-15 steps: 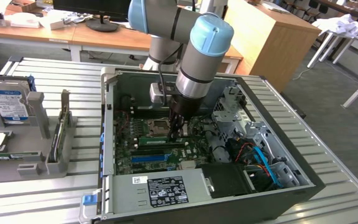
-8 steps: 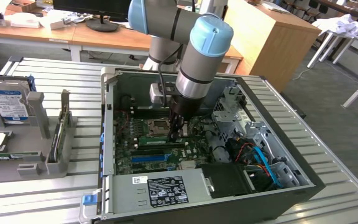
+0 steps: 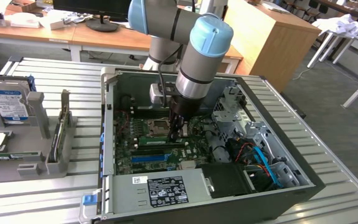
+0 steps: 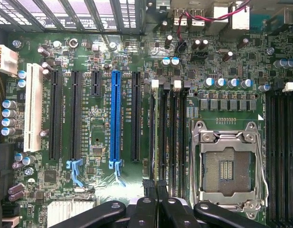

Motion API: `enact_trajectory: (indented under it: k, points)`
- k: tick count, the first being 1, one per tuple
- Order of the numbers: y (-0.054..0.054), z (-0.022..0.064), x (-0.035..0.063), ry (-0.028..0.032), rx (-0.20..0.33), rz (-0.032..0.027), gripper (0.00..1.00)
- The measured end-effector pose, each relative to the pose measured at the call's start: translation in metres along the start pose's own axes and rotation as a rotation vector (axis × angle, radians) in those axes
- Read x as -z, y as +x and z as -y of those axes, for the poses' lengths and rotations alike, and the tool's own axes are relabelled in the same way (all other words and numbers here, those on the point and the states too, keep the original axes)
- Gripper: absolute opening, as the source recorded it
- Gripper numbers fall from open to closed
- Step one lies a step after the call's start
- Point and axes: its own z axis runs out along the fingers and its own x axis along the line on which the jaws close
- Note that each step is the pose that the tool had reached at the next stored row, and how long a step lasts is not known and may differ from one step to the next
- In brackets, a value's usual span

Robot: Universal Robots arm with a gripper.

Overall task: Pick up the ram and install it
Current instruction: 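Insert the ram into the slot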

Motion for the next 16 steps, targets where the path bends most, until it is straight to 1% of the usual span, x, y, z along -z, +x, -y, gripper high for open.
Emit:
enact_trajectory:
  k: [16]
  points:
    - [0.0,0.0001,-0.0024,0.0001,0.0,0.0001,0.12]
